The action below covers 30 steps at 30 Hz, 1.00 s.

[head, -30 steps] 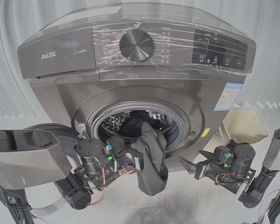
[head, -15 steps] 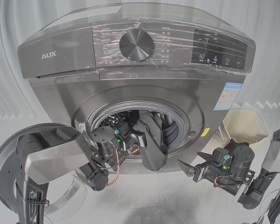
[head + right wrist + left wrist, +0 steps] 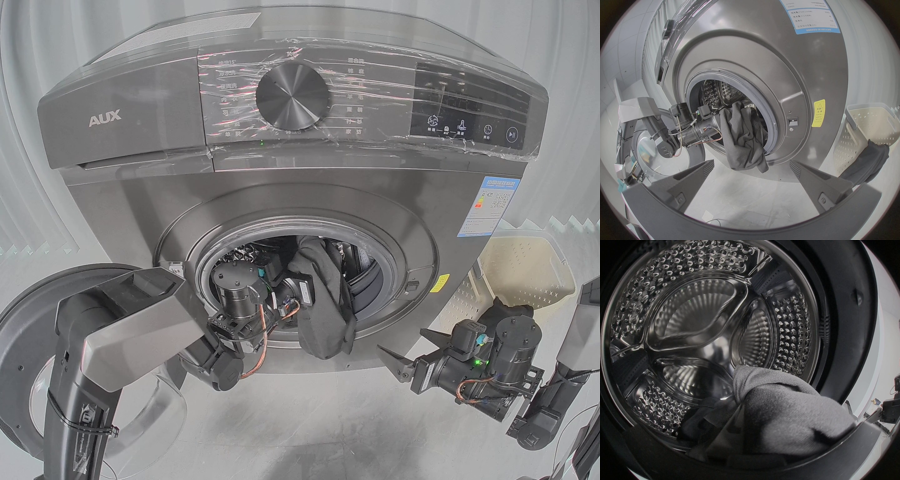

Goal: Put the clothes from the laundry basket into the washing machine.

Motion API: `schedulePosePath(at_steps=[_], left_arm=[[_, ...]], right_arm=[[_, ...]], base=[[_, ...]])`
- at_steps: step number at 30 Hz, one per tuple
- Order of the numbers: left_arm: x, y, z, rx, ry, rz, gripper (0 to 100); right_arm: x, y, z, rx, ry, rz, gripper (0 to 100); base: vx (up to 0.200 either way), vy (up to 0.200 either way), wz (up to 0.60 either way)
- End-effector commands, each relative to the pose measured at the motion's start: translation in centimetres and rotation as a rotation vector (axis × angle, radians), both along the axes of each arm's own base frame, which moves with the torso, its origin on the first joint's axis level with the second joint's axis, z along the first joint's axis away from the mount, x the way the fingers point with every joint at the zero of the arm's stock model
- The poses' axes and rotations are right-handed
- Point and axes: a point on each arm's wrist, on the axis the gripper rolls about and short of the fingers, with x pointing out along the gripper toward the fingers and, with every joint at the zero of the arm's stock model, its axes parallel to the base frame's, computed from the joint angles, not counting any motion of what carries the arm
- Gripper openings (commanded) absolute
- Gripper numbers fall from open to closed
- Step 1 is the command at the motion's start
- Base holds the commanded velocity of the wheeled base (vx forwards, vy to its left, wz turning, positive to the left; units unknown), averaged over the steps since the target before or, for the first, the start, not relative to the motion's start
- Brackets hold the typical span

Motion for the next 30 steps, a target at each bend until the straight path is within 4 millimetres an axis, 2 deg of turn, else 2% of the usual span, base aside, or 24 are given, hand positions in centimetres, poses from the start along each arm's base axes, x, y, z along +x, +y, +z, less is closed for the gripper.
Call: schedulePosePath(at_steps=[1, 10, 16, 26, 30], left_arm=[[1.1, -0.8, -0.9, 0.002, 0.003, -0.001, 0], [3.9, -1.8, -1.5, 0.015, 0.022, 0.014, 0], [5.6, -2.2, -0.1, 0.007, 0.009, 0.026, 0], [8.2, -3.1, 0.3, -0.012, -0.05, 0.067, 0], [9.2, -2.6, 0.4, -0.021, -0.062, 0.102, 0]], right_arm=[[0.0, 0.0, -0.2, -0.004, 0.007, 0.0, 100], [-0.1, 0.2, -0.2, -0.004, 0.005, 0.008, 100], [0.0, 0.2, -0.2, -0.003, 0.004, 0.01, 100], [0.0, 0.2, -0.1, -0.002, 0.002, 0.008, 100], [0.0, 0.2, -0.1, 0.0, 0.0, 0.008, 100]], base=[[0.0, 0.0, 0.0], [0.0, 0.0, 0.0], [0.0, 0.0, 0.0], [0.0, 0.0, 0.0], [0.0, 0.0, 0.0]])
